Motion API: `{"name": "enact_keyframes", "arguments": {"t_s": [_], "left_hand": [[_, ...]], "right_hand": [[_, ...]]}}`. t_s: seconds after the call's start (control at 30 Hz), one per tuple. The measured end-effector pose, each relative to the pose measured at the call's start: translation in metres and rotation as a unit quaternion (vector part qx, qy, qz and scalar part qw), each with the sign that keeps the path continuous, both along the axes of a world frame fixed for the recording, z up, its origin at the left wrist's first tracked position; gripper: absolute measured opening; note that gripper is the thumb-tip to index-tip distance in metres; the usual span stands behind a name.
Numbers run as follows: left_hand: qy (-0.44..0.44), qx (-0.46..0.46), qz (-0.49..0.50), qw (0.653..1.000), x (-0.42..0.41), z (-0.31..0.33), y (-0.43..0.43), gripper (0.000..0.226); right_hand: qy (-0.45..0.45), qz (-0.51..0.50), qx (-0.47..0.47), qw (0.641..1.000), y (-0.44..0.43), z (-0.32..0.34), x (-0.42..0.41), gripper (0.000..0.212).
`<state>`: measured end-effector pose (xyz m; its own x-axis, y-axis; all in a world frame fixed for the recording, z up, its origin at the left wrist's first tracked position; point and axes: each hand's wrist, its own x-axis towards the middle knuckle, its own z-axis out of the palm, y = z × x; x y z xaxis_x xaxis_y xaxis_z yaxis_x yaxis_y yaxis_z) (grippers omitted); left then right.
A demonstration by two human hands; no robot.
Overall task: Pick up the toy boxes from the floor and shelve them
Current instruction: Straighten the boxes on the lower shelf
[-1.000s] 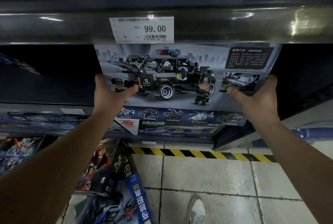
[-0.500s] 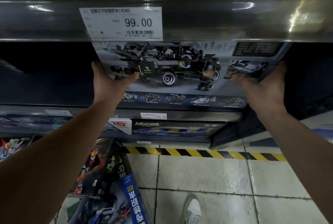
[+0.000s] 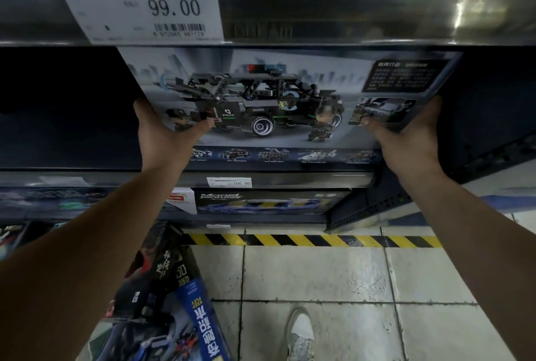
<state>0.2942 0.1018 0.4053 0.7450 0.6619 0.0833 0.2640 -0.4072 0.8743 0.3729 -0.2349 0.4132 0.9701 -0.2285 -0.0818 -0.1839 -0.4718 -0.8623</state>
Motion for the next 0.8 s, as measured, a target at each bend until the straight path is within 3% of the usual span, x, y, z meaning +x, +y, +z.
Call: {"name": "enact_keyframes", "arguments": {"t_s": [0.37,0.63,0.8], "left_hand": [[-0.015,0.023,0.02,0.999,-0.01,-0.012,-0.006,0.09],[0.009,0.0,0.005,1.0,-0.022,-0.012,-0.006,0.098],[0.038,-0.018,-0.014,0.999,-0.025,-0.007,-0.002,0.103]], "right_hand": [[-0.048,-0.015,-0.069,0.996,0.006,-0.005,-0.007,0.103],[-0.017,-0.053,-0.118,0.991,0.013,-0.014,-0.029,0.087],[-0.003,-0.051,-0.113,0.992,0.011,-0.012,-0.032,0.09]]}}
